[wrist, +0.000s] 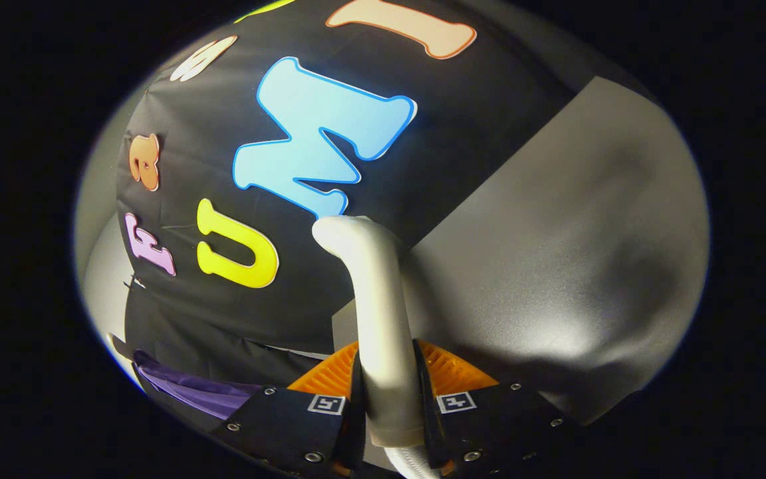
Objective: Iron the clothes twice with a garment steamer, once on the left side and once on the right side.
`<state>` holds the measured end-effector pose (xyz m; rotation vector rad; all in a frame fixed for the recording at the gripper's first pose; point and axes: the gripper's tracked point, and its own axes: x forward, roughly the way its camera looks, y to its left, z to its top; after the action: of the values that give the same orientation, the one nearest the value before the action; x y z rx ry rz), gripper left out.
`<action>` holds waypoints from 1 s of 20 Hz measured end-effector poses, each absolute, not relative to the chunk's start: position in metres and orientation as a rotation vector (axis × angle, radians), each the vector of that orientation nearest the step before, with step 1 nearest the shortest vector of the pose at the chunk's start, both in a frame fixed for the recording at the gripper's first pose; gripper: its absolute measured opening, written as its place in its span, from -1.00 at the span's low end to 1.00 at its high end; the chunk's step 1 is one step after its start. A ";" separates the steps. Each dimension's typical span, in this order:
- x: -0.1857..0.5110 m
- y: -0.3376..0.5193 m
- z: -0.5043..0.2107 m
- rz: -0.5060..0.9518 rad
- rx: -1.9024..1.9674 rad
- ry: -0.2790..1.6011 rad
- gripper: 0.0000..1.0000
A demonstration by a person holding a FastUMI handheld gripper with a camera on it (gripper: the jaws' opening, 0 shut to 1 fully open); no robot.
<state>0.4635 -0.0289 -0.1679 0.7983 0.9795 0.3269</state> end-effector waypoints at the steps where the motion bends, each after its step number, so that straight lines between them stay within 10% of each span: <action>1: 0.458 -0.029 -0.162 0.326 0.764 0.959 -0.29; 20: 0.248 0.013 -0.011 0.196 0.556 0.535 -0.29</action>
<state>0.2479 0.0126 -0.0112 0.5559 0.5348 0.1961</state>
